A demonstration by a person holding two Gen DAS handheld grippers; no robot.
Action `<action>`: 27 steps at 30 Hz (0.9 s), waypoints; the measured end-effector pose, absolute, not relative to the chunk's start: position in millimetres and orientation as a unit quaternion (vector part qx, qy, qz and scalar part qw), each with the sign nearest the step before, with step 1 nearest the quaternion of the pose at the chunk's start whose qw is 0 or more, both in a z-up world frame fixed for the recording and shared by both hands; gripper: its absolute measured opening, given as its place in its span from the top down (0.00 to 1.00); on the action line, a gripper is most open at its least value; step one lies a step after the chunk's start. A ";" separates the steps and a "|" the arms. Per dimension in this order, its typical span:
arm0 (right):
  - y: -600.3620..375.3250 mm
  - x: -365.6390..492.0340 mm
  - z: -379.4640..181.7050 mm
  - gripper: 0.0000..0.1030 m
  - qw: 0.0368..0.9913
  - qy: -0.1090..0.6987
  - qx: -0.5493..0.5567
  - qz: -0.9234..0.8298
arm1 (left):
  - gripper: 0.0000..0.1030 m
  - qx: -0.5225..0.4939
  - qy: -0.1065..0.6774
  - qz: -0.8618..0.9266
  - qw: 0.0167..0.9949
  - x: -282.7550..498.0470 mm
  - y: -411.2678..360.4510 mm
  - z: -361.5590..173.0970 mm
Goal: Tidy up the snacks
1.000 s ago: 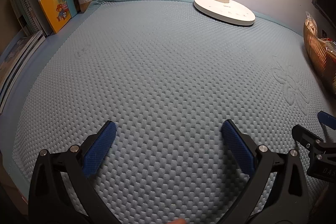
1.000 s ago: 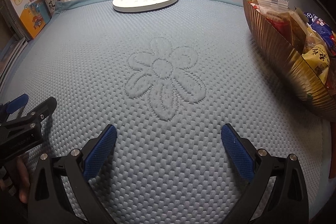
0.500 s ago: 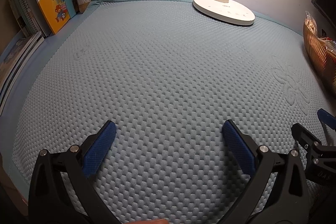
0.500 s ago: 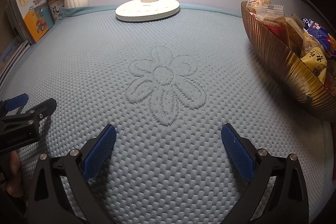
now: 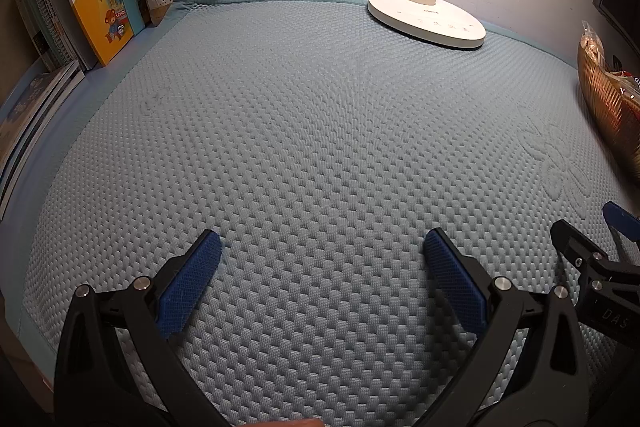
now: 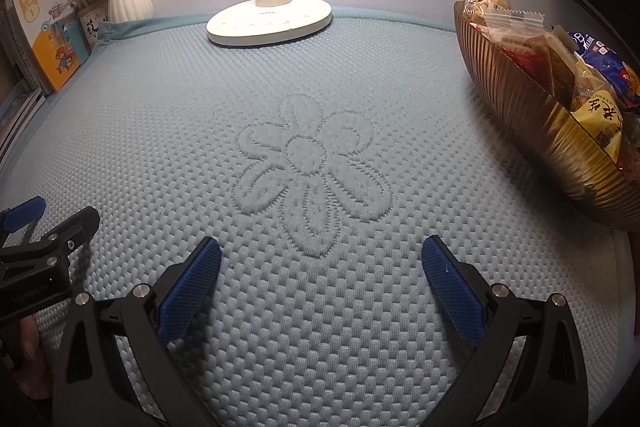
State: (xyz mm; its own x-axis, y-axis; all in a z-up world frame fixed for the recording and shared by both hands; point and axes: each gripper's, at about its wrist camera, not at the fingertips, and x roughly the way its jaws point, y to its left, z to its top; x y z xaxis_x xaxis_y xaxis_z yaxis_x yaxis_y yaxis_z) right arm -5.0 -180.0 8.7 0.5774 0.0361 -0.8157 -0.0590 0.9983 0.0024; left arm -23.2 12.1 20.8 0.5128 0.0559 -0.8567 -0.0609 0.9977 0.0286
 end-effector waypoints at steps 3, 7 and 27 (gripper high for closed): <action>-180.8 -5.4 8.7 0.05 0.888 0.459 -0.012 0.027 | 0.03 -0.003 0.492 0.034 0.870 -22.5 12.0 21.4; -181.1 -5.2 9.1 0.05 0.888 0.459 -0.012 0.027 | 0.03 -0.002 0.493 0.034 0.870 -22.6 12.2 21.4; -180.0 -6.5 8.1 0.05 0.888 0.459 -0.012 0.027 | 0.03 -0.004 0.494 0.031 0.869 -21.3 12.5 20.7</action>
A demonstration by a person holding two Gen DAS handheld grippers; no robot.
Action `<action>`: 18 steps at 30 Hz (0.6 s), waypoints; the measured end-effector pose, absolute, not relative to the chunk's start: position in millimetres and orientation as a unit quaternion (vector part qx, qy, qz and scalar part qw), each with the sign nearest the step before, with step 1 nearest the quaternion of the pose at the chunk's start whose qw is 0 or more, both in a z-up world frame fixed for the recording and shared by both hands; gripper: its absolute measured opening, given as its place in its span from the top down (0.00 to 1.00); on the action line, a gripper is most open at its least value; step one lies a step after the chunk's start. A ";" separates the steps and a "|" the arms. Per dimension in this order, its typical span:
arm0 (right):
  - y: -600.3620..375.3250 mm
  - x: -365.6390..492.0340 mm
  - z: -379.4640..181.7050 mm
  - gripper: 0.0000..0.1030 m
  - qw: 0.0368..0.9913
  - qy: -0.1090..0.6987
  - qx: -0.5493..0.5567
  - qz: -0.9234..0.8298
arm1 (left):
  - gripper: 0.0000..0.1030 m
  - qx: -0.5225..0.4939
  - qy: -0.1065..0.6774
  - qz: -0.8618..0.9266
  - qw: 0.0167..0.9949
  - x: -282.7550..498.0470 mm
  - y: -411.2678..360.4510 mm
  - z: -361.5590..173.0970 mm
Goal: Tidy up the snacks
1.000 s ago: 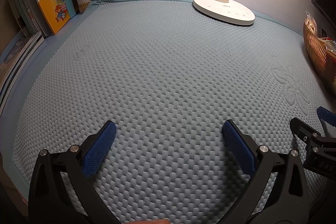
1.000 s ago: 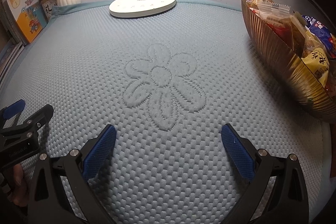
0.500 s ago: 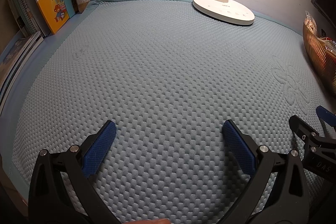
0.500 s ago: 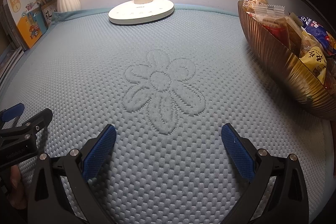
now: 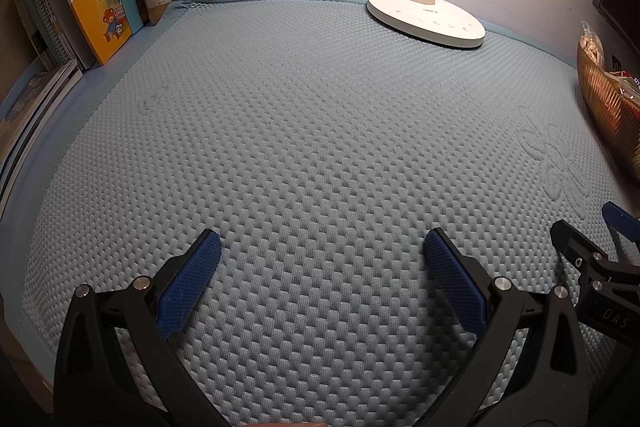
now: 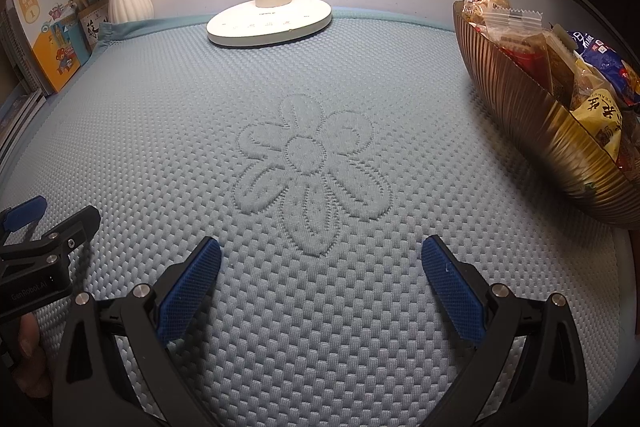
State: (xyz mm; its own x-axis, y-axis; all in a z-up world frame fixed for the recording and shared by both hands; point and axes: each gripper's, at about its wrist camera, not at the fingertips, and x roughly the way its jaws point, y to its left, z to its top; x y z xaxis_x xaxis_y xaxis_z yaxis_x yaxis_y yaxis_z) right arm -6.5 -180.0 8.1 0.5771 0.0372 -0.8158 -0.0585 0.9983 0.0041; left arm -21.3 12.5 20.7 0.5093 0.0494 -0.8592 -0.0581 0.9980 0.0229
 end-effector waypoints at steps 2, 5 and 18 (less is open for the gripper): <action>-180.0 -6.6 8.1 0.05 0.888 0.459 -0.012 0.027 | 0.03 -0.004 0.494 0.031 0.869 -21.3 12.5 20.8; -179.9 -6.6 8.1 0.05 0.888 0.459 -0.012 0.027 | 0.03 -0.004 0.494 0.031 0.869 -21.3 12.6 21.0; -179.9 -6.7 8.1 0.05 0.888 0.459 -0.012 0.027 | 0.03 -0.002 0.494 0.031 0.869 -21.3 11.7 20.4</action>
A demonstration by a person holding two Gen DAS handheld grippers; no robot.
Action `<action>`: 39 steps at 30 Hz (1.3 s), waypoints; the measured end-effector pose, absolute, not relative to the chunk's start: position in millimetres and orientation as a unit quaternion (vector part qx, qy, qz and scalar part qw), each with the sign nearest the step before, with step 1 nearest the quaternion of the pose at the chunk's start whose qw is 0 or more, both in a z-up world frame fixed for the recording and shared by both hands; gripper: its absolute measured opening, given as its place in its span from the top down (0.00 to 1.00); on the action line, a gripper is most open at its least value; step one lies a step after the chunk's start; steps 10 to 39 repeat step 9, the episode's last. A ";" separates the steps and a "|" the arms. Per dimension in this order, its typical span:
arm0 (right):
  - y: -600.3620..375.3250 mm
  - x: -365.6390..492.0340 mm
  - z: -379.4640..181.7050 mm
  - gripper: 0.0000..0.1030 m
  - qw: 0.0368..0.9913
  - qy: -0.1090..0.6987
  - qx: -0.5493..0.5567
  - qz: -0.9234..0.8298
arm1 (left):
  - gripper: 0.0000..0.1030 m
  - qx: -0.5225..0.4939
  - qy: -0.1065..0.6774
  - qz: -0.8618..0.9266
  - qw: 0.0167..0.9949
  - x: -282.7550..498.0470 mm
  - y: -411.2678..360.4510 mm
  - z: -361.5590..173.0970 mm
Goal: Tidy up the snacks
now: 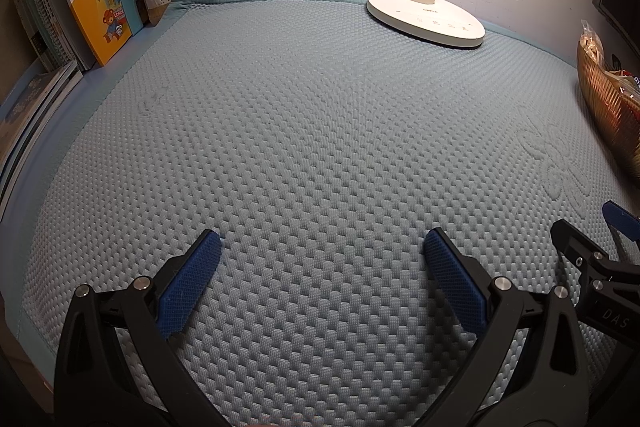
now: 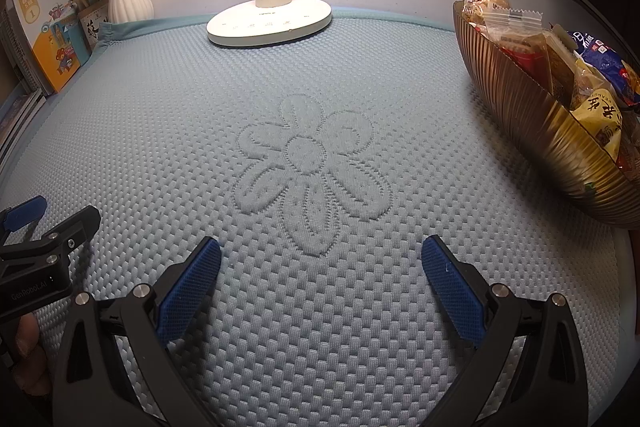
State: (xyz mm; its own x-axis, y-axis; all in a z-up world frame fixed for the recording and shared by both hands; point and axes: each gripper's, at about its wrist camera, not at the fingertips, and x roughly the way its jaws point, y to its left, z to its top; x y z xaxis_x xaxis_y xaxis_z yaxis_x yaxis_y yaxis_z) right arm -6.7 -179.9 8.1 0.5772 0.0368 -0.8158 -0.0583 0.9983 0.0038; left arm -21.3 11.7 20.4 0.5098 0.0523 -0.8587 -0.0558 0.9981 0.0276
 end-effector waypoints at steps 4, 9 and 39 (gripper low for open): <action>-179.8 -6.7 8.0 0.05 0.888 0.459 -0.012 0.027 | 0.03 -0.003 0.495 0.032 0.868 -21.2 11.7 20.2; -179.8 -6.6 8.0 0.05 0.888 0.459 -0.012 0.027 | 0.03 -0.003 0.494 0.033 0.869 -21.4 11.9 20.3; -179.8 -6.6 8.0 0.05 0.888 0.459 -0.012 0.027 | 0.03 -0.003 0.494 0.033 0.869 -21.4 11.9 20.3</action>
